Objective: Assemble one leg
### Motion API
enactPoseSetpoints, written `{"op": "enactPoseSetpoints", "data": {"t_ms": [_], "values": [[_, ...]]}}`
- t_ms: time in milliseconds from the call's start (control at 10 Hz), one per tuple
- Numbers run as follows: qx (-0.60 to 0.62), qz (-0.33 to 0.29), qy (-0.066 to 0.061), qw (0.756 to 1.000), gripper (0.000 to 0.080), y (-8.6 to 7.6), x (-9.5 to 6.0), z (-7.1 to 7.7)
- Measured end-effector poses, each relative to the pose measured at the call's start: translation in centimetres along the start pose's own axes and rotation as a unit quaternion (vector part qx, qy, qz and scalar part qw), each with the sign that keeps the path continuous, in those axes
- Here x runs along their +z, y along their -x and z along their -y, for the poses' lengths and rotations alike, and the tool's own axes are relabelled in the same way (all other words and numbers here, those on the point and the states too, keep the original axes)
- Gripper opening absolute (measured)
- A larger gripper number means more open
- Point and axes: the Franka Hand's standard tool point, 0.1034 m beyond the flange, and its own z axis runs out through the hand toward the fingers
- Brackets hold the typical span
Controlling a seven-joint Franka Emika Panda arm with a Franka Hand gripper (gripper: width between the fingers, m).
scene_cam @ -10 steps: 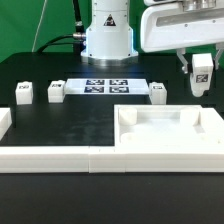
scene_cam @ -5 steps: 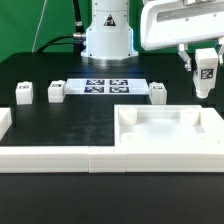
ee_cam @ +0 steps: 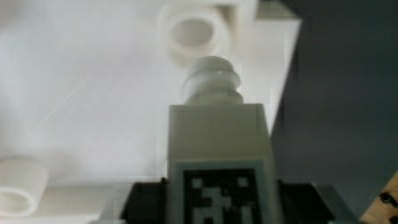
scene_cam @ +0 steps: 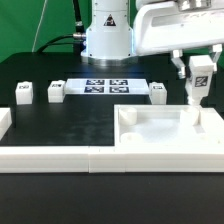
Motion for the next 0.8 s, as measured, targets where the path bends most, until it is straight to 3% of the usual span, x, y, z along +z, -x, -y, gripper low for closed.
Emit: {"op": "enactPoseSetpoints", "data": {"t_ms": [300, 600, 800], "values": [[-0.023, -0.008, 0.004, 1.0, 0.0288, -2.9, 0.4, -1.2], [-0.024, -0.034, 0.006, 0.999, 0.0288, -2.9, 0.5, -1.3], [-0.026, -0.116, 0.014, 0.993, 0.0288, -3.4, 0.4, -1.7]]}}
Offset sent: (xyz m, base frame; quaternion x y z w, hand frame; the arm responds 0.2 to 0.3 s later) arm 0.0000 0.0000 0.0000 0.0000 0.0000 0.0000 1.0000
